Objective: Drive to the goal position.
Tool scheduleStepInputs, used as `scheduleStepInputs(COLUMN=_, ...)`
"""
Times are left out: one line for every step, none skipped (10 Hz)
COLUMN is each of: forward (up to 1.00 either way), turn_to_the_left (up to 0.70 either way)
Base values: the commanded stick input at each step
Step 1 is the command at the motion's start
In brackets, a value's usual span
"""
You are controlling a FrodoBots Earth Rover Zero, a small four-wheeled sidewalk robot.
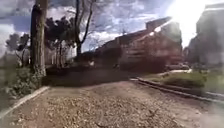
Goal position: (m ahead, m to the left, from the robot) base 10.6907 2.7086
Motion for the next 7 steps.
scheduleStepInputs(forward=0.3, turn_to_the_left=0.0)
scheduleStepInputs(forward=0.0, turn_to_the_left=0.0)
scheduleStepInputs(forward=0.0, turn_to_the_left=0.0)
scheduleStepInputs(forward=0.0, turn_to_the_left=0.0)
scheduleStepInputs(forward=0.0, turn_to_the_left=0.0)
scheduleStepInputs(forward=0.0, turn_to_the_left=0.0)
scheduleStepInputs(forward=0.0, turn_to_the_left=0.0)
